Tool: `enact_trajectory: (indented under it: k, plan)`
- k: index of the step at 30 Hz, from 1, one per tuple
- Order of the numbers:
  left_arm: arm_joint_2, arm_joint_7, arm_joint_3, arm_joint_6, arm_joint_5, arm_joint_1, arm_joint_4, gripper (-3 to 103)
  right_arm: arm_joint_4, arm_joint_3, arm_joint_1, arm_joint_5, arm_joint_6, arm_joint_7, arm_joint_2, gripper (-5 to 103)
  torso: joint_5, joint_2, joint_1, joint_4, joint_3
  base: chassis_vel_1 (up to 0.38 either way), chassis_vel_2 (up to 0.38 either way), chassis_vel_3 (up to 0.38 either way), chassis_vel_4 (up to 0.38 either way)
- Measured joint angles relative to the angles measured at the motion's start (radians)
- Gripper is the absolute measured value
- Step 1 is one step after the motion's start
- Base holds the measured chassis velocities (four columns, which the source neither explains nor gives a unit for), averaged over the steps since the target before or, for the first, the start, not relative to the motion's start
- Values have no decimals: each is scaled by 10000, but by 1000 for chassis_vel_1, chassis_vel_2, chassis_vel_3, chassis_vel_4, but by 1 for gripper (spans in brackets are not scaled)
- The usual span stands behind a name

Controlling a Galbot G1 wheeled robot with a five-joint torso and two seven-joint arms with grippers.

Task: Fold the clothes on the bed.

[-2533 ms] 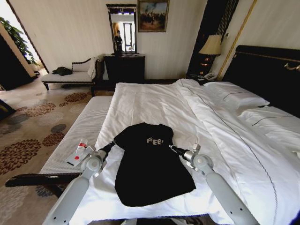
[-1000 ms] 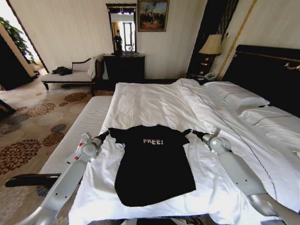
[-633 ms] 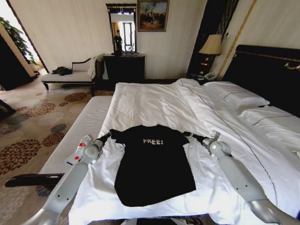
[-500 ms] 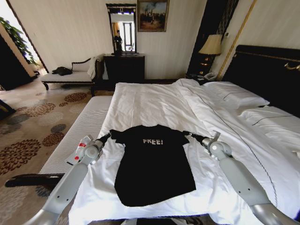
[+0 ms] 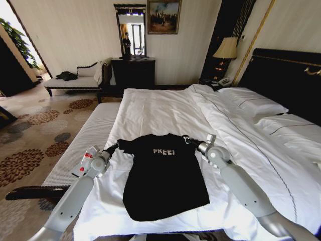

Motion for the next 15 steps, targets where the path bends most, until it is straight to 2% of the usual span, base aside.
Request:
enact_trajectory:
  k: [8, 15]
  plan:
    - [8, -5, 30, 0, -9, 14, -43, 0, 16, -558, -136, -573, 8, 26, 184, 0, 0, 0, 0, 0, 0, 0, 0, 0, 0]
    - [40, -5, 32, 0, -18, 38, -87, 0, -853, -1149, 156, -972, 110, 58, 604, 0, 1, 0, 0, 1, 0, 0, 0, 0, 0]
